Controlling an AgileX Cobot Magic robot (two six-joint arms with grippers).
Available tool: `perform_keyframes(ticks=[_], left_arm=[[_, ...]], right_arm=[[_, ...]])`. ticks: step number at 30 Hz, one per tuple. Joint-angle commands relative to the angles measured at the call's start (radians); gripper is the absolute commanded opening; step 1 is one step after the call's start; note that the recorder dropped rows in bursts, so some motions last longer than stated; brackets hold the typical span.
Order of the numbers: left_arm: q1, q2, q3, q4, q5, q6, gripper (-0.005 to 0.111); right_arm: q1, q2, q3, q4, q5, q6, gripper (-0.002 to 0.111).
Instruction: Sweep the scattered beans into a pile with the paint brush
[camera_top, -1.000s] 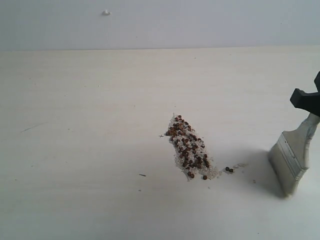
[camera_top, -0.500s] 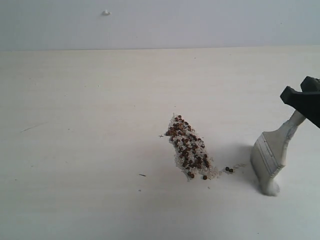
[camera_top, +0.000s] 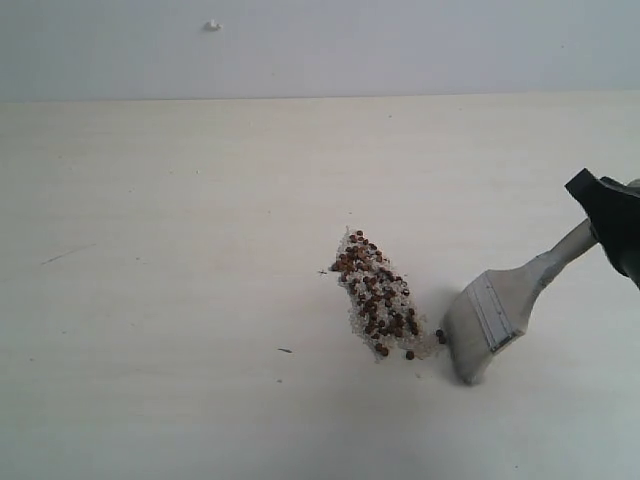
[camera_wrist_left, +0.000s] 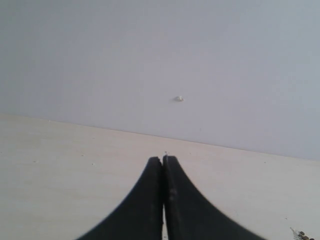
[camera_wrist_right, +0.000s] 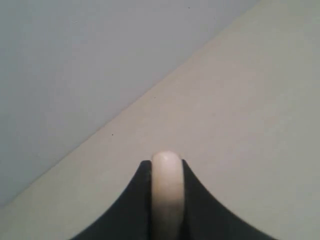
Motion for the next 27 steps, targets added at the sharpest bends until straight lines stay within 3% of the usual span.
perform_keyframes(ticks=[1,18,22,27], left_arm=[[0.000,-0.004,0.003,-0.003,0.001,0.000,0.000],[0.000,-0.004,0.003,-0.003,0.000,0.000,0.000],[0.000,-0.004,0.003,-0.003,0.000,0.000,0.000],[0.000,-0.004,0.003,-0.003,0.000,0.000,0.000]], right_arm=[[0.001,0.030,-0.018,-0.051,0.089,0.032,0.000],[0.001,-0.068,-0.054,-0.132,0.015,-0.052,0.000],[0.001,-0.112,-0.063,-0.218,-0.044,-0.048,0.000],[-0.001,-0.136,-0.169,-0.376,0.017,-0.102,0.000]])
